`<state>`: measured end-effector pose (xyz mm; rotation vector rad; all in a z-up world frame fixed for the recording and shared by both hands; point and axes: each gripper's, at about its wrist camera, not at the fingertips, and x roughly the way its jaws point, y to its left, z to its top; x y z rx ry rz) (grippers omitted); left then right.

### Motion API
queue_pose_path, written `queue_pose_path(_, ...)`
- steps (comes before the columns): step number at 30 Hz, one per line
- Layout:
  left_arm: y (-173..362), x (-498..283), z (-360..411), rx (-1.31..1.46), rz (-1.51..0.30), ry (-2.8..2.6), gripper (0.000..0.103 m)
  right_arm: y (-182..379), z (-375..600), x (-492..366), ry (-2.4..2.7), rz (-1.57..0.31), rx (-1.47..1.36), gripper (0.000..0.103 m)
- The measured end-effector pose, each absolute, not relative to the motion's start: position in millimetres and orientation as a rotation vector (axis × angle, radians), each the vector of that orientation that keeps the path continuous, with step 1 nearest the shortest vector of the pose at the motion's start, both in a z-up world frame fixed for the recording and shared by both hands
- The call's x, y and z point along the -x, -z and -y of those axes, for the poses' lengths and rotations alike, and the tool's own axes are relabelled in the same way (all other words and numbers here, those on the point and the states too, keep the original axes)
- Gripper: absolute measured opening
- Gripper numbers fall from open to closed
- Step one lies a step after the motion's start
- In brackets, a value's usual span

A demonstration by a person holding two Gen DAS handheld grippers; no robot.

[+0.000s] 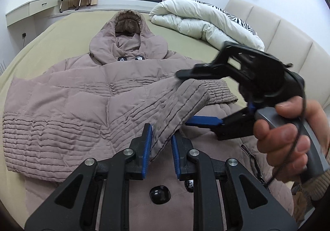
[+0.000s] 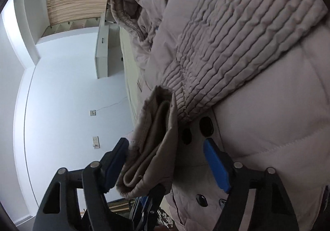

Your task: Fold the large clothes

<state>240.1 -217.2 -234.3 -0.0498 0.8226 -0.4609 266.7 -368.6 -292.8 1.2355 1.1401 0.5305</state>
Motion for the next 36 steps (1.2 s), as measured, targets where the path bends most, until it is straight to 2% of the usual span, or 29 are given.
queue_pose_path(1,231,-238,214,0.049,-0.831,0.461,0.018,294,363,-273,-0.534,-1.168,-1.213,0.062)
queue_pose_path(2,234,-238,212,0.047,-0.844,0.462,0.018,294,360,-278,-0.532,-1.184,-1.190,0.046)
queue_pose_path(4,234,-234,207,0.041,-0.867,0.454,0.019,289,353,-287,-0.537,-1.208,-1.133,0.025)
queue_pose_path(5,232,-229,202,0.045,-0.871,0.448,0.019,284,349,-290,-0.537,-1.218,-1.090,0.022)
queue_pose_path(8,227,-212,182,0.113,-0.867,0.460,0.019,258,337,-294,-0.542,-1.194,-0.954,0.019)
queue_pose_path(14,228,-195,120,0.291,-0.854,0.380,0.019,177,344,-297,-0.581,-0.990,-0.893,0.019)
queue_pose_path(21,252,-242,60,0.465,-0.864,0.140,0.019,28,340,-282,-0.717,-0.724,-0.802,0.018)
queue_pose_path(25,253,-279,43,0.523,-0.843,0.075,0.019,-23,341,-271,-0.768,-0.611,-0.799,0.018)
queue_pose_path(28,250,-303,43,0.472,-0.815,0.043,0.019,-40,346,-267,-0.768,-0.564,-0.775,0.018)
queue_pose_path(31,259,-319,40,0.412,-0.829,0.012,0.019,-34,364,-272,-0.724,-0.554,-0.793,0.018)
queue_pose_path(36,277,-327,28,0.425,-0.867,0.013,0.019,43,423,-296,-0.606,-0.588,-0.993,0.019)
